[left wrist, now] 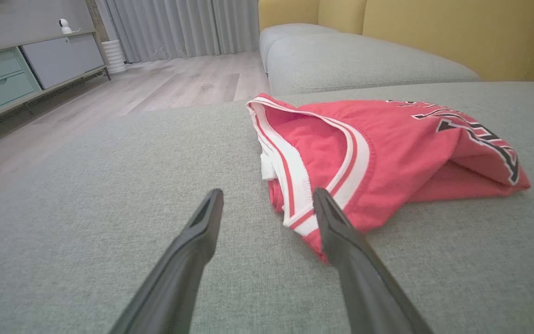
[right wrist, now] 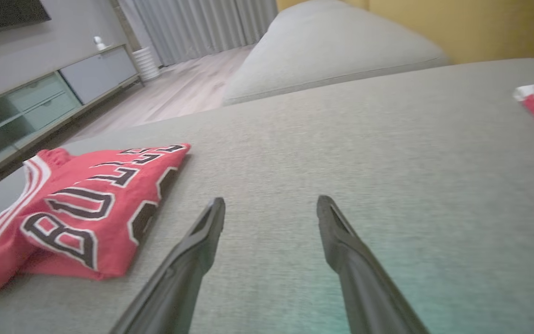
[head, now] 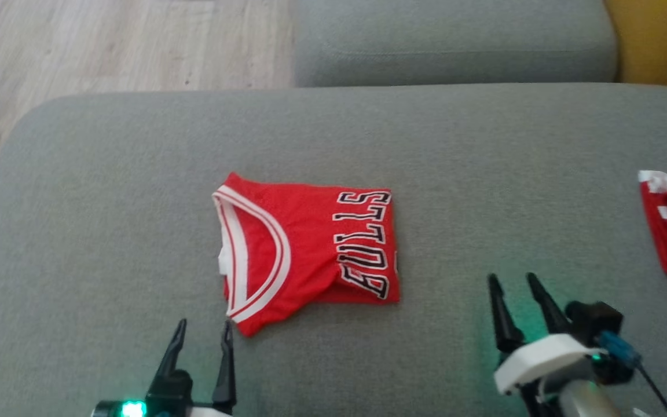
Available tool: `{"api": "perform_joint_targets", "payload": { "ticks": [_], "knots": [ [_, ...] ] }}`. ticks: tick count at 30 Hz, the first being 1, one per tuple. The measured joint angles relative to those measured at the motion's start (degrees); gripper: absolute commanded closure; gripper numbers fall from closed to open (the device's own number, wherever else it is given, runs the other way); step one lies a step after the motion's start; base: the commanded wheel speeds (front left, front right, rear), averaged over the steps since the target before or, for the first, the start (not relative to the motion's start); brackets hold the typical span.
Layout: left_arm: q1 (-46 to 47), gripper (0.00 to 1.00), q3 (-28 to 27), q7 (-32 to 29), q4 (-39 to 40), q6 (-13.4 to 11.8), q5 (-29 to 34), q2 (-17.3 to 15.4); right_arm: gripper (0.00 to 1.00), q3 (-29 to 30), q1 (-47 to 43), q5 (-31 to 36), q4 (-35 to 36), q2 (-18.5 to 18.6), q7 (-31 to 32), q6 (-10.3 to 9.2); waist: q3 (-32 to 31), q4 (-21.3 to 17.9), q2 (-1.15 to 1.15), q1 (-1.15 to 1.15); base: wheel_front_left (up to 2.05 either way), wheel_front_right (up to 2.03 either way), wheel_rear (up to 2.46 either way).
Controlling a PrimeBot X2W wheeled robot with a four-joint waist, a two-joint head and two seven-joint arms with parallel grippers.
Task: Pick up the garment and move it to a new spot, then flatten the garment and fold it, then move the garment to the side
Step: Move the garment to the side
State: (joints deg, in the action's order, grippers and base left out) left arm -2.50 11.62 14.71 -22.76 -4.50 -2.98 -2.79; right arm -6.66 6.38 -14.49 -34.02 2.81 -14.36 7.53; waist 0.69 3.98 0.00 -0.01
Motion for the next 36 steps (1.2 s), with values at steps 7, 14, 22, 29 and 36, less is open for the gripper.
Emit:
{"api": "perform_joint_targets", "payload": {
  "ticks": [7, 14, 22, 29, 36],
  "knots": [
    [2.35, 0.00, 4.12, 0.00, 0.13, 0.60, -0.05, 0.01, 0.00, -5.05, 6.90, -2.63, -3.56, 0.01, 0.00, 0.00, 2.21, 4.31, 0.00, 0.01, 0.00, 0.00, 0.00],
    [3.78, 0.00, 7.06, 0.00, -0.59, 0.98, -0.07, 0.01, 0.00, -6.10, 17.33, -4.79, -16.93, 0.09, 0.00, 0.00, 5.22, 13.12, 0.00, 0.02, 0.00, 0.00, 0.00],
    [3.57, 0.00, 6.76, 0.00, -0.62, 0.91, -0.67, 0.00, 1.00, -10.04, 21.12, -8.21, -26.18, 1.12, -0.53, 0.00, 7.09, 17.46, 0.00, 0.01, 0.00, 0.00, 0.00],
    [3.40, 0.00, 4.93, 0.00, 0.59, 0.98, -0.57, -0.02, 1.00, -7.26, 20.26, -5.15, -21.83, -0.07, -0.26, 0.00, 6.08, 9.70, 0.00, 0.01, 0.00, 0.00, 0.00],
    [5.10, 0.00, 4.92, 0.00, 0.98, 1.03, -0.59, -0.02, 1.00, -7.11, 18.28, -4.34, -16.85, 0.05, -0.26, 0.00, 5.30, -3.13, 0.00, 0.01, 0.00, 0.00, 0.00]
  ]
}}
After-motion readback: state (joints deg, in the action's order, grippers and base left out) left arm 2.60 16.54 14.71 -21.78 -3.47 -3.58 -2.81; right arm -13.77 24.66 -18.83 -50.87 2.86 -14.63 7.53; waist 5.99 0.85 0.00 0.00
